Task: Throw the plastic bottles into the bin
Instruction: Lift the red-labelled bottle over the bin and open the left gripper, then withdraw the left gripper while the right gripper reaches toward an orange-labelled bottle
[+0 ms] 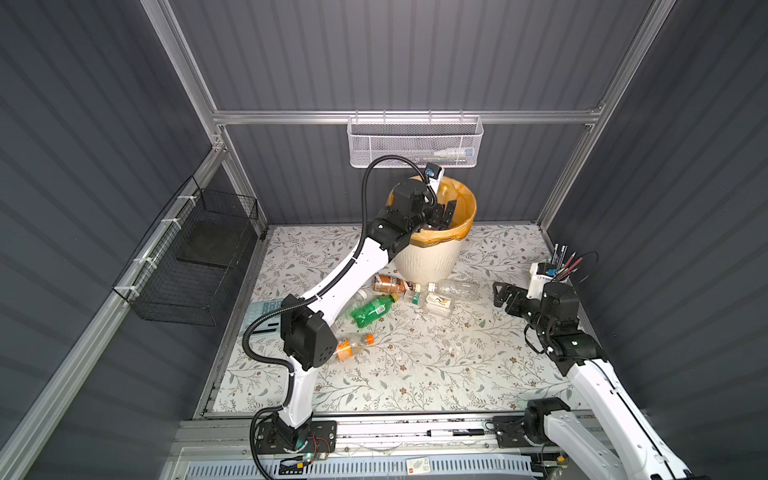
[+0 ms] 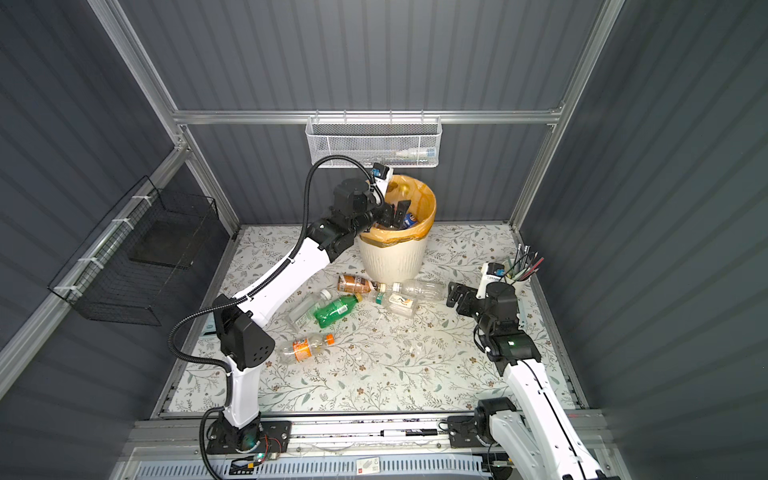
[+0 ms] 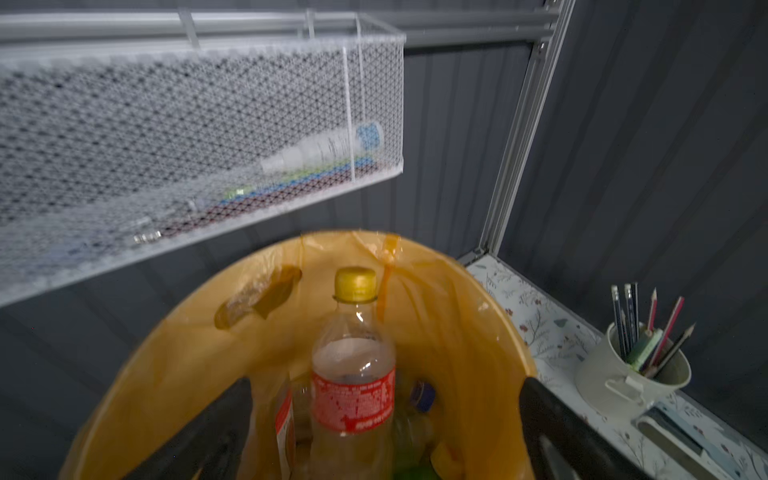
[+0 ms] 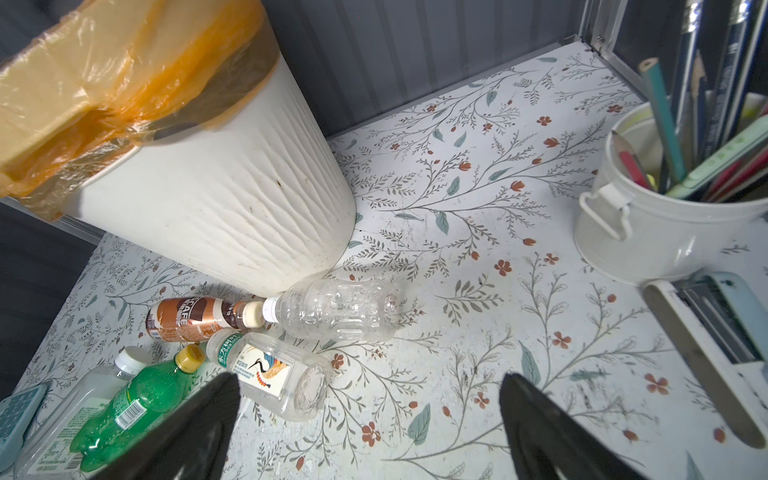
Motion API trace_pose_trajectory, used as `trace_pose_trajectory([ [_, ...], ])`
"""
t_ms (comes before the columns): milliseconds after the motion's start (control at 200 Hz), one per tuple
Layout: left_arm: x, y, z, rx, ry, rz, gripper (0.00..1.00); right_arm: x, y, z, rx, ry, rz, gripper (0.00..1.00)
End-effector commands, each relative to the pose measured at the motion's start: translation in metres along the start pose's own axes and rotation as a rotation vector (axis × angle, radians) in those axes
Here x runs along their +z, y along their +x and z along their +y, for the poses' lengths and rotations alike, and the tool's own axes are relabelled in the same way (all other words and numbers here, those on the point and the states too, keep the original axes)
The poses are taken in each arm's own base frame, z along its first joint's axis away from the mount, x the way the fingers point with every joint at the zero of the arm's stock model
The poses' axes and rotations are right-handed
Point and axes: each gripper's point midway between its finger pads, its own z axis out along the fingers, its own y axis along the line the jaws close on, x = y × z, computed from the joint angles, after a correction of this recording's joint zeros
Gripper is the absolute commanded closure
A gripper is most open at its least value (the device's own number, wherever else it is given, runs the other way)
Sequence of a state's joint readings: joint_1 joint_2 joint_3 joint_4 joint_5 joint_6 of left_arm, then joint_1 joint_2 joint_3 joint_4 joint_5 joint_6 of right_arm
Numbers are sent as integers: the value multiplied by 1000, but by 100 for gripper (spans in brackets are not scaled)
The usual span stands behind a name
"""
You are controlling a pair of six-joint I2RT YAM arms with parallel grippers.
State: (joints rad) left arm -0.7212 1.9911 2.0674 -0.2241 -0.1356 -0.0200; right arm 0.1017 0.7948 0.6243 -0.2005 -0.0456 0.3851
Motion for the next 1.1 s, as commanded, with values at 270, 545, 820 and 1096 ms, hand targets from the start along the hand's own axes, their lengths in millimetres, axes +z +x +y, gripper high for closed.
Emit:
trace_pose_trajectory([
  [270, -139, 5, 22, -71, -59, -159, 0, 11, 18, 4, 15, -41, 73, 1],
  [545, -177, 105, 54, -86, -230, 30, 0, 31, 36, 38, -131, -102, 179, 1],
  [820, -224, 185, 99, -123, -493, 182, 0, 56, 71, 99, -359, -170, 323, 1],
  [1096, -263, 218, 145, -179, -730, 247, 0, 53, 117, 190, -580, -377, 359, 1],
])
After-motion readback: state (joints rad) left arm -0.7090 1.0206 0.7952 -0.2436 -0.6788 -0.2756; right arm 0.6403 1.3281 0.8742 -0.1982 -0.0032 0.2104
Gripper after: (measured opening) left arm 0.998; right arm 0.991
